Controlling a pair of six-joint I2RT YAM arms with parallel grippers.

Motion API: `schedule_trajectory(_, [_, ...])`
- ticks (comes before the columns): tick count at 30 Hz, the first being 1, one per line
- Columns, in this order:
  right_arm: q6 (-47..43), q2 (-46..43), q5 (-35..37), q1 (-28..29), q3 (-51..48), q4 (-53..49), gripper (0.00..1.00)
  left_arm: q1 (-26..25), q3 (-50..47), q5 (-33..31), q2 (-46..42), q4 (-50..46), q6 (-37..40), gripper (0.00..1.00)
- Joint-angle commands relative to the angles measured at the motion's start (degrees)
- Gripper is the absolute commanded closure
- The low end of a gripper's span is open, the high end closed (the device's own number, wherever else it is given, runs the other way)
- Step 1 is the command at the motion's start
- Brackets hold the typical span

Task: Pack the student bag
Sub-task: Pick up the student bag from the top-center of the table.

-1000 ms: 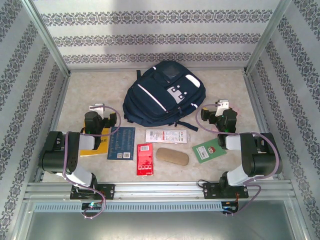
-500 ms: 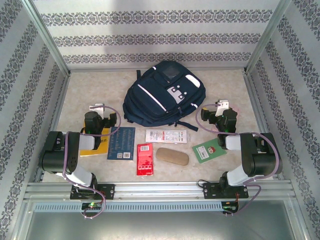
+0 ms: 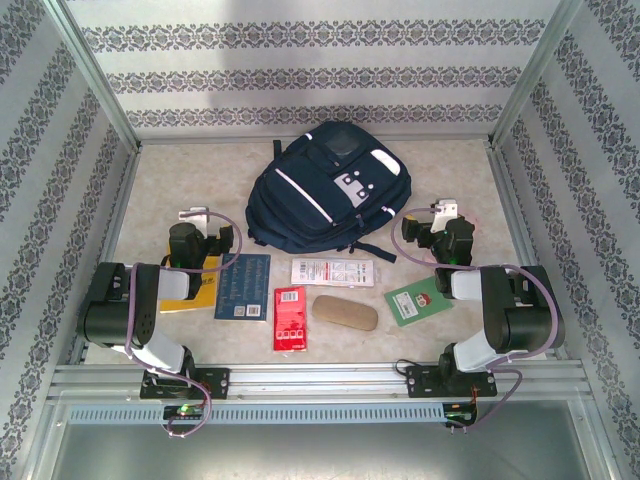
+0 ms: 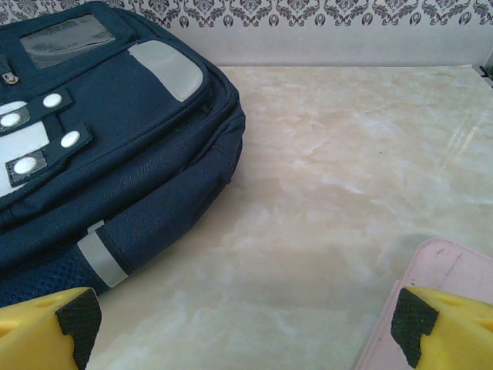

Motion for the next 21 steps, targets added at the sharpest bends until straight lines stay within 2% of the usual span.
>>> schedule_trajectory(1, [-0.1,-0.5,-1.2,-0.5,-0.1,1.0,0.02,-0.4,0.7,0.5,-0.3,1.0,1.0,0.01])
schedule_trajectory(3, [-0.2,-0.9,-2.2,-0.7,-0.5,1.5,0.02,-0.4,0.7,0.9,-1.5,0.0,1.1,0.01])
schedule_trajectory(5, [-1.3,-5.0,-5.6,-0.5,-0.8,-0.3,0.02,-0.8,2.0,0.9,-6.1,-6.3,1.8,0.01])
schedule_trajectory(7, [-2.5,-11.9,-2.0,1.0,0.6,-9.8,0.02,-1.8,4.3,0.5,-10.7,-13.7,3.1,0.01])
schedule_trajectory(9, [-4.3,-17.9,1.1,4.2,1.3,-14.6,0.02,-3.5,6.5,-0.1,-16.1,-20.0,4.2,0.01])
schedule_trajectory(13, [-7.1,-29.0,5.0,13.6,6.3,-26.4,0.02,-8.6,10.6,-0.6,-27.9,-27.7,3.3,0.00])
schedule_trajectory(15, [-9.7,-32.7,6.1,20.1,9.1,-31.7,0.02,-11.1,14.8,2.1,-32.5,-35.5,2.2,0.00])
schedule_trajectory(19, [-11.7,-37.6,8.2,33.0,16.9,-43.1,0.02,-19.9,24.2,-2.7,-36.6,-52.6,-4.1,0.00])
schedule_trajectory(20, [-10.9,-37.8,10.3,35.5,18.9,-45.6,0.02,-21.4,26.3,-2.3,-36.6,-56.5,-5.1,0.00])
schedule_trajectory(21, [-8.1,-37.3,15.3,38.4,21.1,-47.1,0.02,-22.8,28.7,-2.5,-36.5,-61.6,-7.3,0.00])
